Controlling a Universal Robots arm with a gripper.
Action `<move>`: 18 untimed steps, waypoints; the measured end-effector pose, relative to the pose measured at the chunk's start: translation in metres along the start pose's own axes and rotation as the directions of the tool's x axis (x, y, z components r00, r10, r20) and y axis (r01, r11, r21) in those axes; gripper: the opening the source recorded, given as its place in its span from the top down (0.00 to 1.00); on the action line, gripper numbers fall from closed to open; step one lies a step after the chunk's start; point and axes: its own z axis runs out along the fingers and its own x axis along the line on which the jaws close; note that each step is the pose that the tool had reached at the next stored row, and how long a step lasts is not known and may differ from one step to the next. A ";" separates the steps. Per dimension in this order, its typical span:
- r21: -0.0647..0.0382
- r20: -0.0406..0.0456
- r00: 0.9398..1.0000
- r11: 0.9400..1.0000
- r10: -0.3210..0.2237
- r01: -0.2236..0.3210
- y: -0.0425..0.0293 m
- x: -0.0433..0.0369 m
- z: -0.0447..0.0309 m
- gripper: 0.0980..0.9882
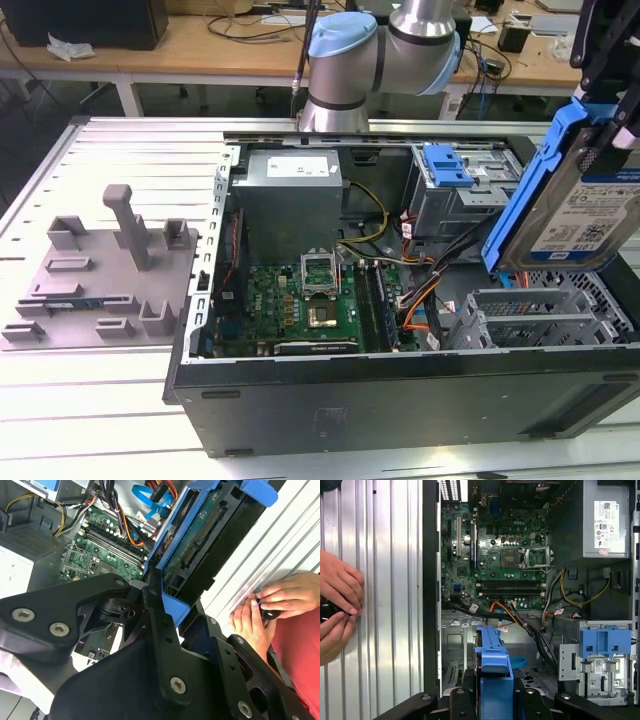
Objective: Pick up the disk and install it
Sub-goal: 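Insert the disk into the insertion slot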
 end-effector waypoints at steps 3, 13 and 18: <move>0.000 0.000 1.000 1.000 0.000 0.000 -0.0010 0.0001 0.0016 0.70; 0.000 -0.001 1.000 1.000 0.000 0.000 -0.0052 0.0002 0.0080 0.70; 0.000 -0.005 1.000 1.000 0.000 0.000 -0.0057 0.0004 0.0111 0.70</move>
